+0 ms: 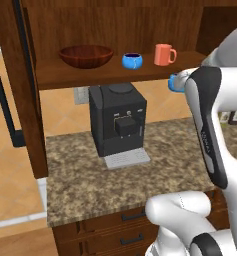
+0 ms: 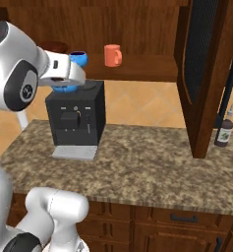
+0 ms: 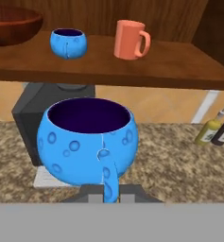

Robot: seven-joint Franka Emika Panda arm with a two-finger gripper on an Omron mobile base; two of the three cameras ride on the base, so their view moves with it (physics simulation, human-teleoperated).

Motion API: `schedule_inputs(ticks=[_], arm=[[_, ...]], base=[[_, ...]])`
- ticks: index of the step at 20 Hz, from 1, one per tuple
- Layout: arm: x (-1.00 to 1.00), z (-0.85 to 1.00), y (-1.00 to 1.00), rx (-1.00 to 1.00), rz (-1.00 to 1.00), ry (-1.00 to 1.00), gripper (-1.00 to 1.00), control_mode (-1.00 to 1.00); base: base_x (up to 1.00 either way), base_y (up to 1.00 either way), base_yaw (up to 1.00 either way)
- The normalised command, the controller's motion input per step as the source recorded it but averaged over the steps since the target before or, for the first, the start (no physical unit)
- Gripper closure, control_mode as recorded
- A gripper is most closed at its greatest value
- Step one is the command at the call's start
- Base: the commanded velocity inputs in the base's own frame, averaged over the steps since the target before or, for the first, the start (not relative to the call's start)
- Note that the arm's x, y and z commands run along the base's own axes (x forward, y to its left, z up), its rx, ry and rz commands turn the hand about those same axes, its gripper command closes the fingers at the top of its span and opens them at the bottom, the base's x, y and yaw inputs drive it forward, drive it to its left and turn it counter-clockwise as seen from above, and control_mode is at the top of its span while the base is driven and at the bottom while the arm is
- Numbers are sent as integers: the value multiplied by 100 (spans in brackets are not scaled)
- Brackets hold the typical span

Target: Gather all objects into one cabinet and sort the glasses and bowls to opposite sides.

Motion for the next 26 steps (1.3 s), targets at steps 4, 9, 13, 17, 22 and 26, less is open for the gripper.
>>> schedule_inputs(ticks=[4, 9, 13, 17, 22, 26], arm=[[77, 11, 8, 0, -3, -1, 100, -100], [79, -9, 9, 0, -2, -9, 100, -100], [51, -2, 4, 0, -2, -16, 100, -100], [31, -39, 1, 0, -3, -15, 100, -100], [31, -23, 0, 0, -3, -1, 100, -100], [58, 1, 0, 4, 0, -3, 100, -100]], base=[[0, 0, 0], [0, 0, 0], [0, 0, 0], [0, 0, 0], [0, 0, 0], [0, 0, 0]])
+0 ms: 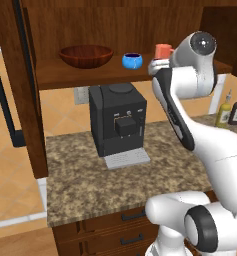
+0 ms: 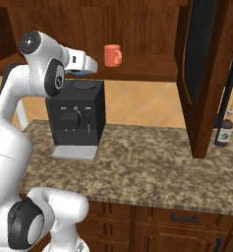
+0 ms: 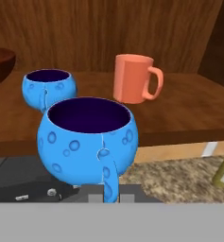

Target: Gather all objects into one cabinet and sort the glasses and bowls to opposite sides.

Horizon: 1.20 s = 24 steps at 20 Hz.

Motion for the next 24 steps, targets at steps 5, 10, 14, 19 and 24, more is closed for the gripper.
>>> schedule_inputs(ticks=[5, 10, 14, 19, 24], arm=[[53, 1, 0, 4, 0, -1, 100, -100], [51, 0, 0, 0, 0, -1, 100, -100], [51, -1, 0, 0, 0, -2, 100, -100], [68, -22, 0, 0, 0, 0, 100, -100], [47, -9, 1, 0, 0, 0, -100, -100]], base=[[0, 0, 0], [0, 0, 0], [0, 0, 0], [0, 0, 0], [0, 0, 0]])
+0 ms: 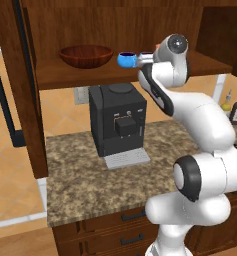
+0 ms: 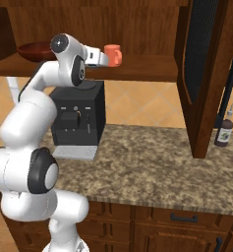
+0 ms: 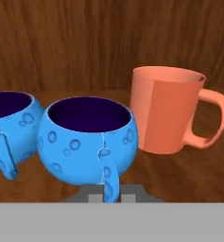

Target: Gather all objects into one cabinet and sort the glasses and bowls to opposite sides.

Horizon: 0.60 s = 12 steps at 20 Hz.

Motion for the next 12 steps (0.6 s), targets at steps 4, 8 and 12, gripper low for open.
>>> schedule_inputs(ticks=[4, 8, 12], arm=[[-4, 3, -1, 0, 0, 0, -100, -100], [-100, 37, -31, 7, 0, -5, -100, -100], [-100, -12, -47, 8, 0, -30, -100, -100]], base=[[0, 0, 0], [0, 0, 0], [0, 0, 0]])
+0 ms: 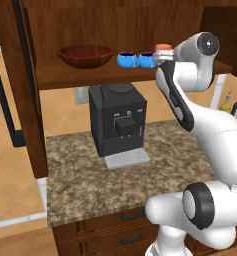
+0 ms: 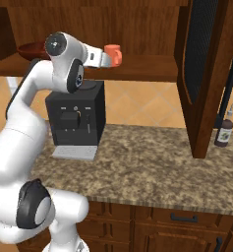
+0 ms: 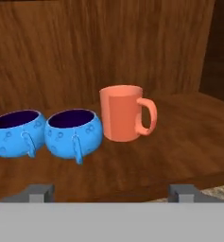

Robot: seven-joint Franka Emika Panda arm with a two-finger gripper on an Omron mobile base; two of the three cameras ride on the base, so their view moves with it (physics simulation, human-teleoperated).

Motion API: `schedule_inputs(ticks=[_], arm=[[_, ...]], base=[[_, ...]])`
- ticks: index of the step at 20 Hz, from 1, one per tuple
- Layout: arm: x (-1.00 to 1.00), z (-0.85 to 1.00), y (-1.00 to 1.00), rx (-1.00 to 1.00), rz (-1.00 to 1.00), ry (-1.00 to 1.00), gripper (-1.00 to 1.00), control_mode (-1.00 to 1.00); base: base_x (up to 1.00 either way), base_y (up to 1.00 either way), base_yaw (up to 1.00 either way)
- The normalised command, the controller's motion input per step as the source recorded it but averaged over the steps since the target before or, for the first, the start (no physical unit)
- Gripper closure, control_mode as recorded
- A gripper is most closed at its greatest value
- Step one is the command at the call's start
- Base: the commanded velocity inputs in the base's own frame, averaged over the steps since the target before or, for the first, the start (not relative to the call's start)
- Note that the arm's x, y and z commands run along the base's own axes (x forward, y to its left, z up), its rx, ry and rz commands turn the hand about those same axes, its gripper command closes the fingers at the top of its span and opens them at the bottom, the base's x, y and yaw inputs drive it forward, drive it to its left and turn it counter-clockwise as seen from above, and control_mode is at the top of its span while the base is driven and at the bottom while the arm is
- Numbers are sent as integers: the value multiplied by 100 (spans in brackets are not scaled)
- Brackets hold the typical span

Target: Gather all objects into one cabinet and sort the glasses and bowls to opposite sides.

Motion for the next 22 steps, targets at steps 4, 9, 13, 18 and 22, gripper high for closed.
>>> schedule_inputs(ticks=[4, 9, 13, 18, 22], arm=[[-100, -93, -12, 0, 0, -44, -100, -100], [-100, -54, -14, 0, 0, -14, -100, -100], [-100, -35, -11, 0, 0, 5, -100, -100], [-91, -50, 0, -1, -3, 38, -100, -100], [-11, -7, 0, -1, 0, 6, -100, -100]], base=[[0, 0, 0], [0, 0, 0], [0, 0, 0], [0, 0, 0], [0, 0, 0]])
